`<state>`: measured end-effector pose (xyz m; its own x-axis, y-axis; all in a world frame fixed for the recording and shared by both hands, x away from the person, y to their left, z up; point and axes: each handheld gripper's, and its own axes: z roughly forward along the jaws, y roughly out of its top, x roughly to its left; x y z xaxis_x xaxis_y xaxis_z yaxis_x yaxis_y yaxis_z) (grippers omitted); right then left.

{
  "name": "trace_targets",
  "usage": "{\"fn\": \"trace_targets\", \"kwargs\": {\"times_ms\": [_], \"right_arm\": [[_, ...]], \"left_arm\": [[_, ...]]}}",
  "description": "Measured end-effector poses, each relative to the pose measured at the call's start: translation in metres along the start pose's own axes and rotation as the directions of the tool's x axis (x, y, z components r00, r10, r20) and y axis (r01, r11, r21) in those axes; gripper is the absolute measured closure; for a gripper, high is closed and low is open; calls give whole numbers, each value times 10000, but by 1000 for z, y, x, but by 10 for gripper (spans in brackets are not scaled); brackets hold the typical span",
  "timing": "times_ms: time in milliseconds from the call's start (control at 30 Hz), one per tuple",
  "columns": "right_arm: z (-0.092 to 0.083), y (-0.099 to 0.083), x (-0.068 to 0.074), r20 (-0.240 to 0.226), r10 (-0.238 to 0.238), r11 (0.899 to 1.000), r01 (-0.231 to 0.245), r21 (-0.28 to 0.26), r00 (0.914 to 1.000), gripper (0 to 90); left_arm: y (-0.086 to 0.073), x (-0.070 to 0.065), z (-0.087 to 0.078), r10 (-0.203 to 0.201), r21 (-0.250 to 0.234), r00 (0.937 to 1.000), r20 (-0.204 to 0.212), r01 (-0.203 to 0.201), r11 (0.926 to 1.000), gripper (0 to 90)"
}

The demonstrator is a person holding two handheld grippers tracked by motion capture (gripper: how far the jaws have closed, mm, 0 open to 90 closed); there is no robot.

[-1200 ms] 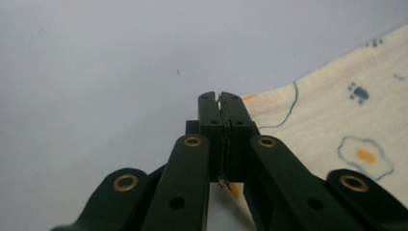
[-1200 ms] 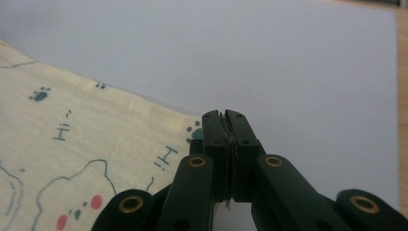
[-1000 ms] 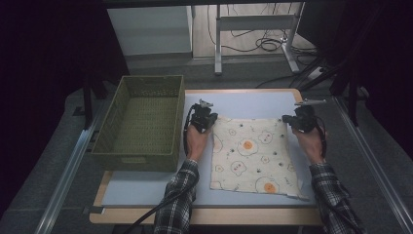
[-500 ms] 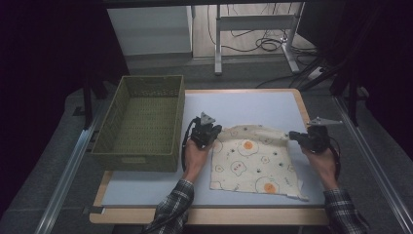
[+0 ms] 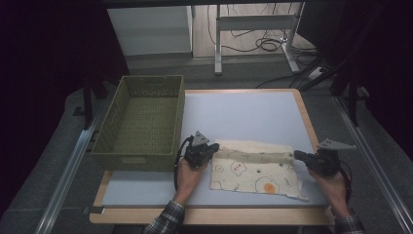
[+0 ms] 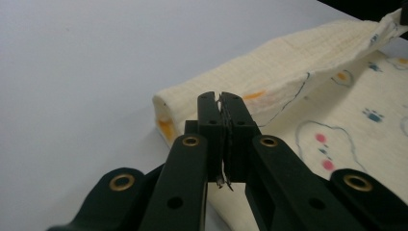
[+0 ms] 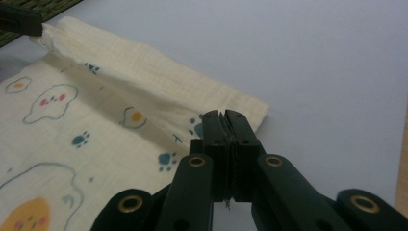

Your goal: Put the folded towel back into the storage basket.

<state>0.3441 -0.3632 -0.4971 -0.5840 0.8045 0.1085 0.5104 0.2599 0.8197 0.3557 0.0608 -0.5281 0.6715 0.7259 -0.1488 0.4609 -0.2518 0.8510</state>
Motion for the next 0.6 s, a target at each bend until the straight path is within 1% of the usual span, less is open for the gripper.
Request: {"fn": "trace_targets", "kwargs": {"times_ms": [33, 100, 300, 433, 600], "right_arm": [[-4, -2, 2, -38, -14, 10000, 14, -19, 10000, 881], [-11, -7, 7, -129, -16, 10000, 15, -80, 9999, 880], [-31, -18, 21, -341, -67, 10000, 65, -59, 9994, 878], [-40, -25, 28, -421, -124, 9999, 123, -17, 9990, 878], [-45, -33, 36, -440, -254, 9994, 264, 219, 9987, 876]], "left_arm": [[-2, -2, -2, 20, -16, 10000, 33, -19, 10000, 881], [-5, -6, -6, -53, -79, 9997, 251, 55, 10000, 879], [-14, -23, -18, 69, -197, 9982, 593, -57, 9998, 879], [-19, -31, -26, 234, -228, 9978, 614, -221, 9995, 878], [-25, -36, -36, 289, -212, 9978, 598, -277, 9994, 877]]}}
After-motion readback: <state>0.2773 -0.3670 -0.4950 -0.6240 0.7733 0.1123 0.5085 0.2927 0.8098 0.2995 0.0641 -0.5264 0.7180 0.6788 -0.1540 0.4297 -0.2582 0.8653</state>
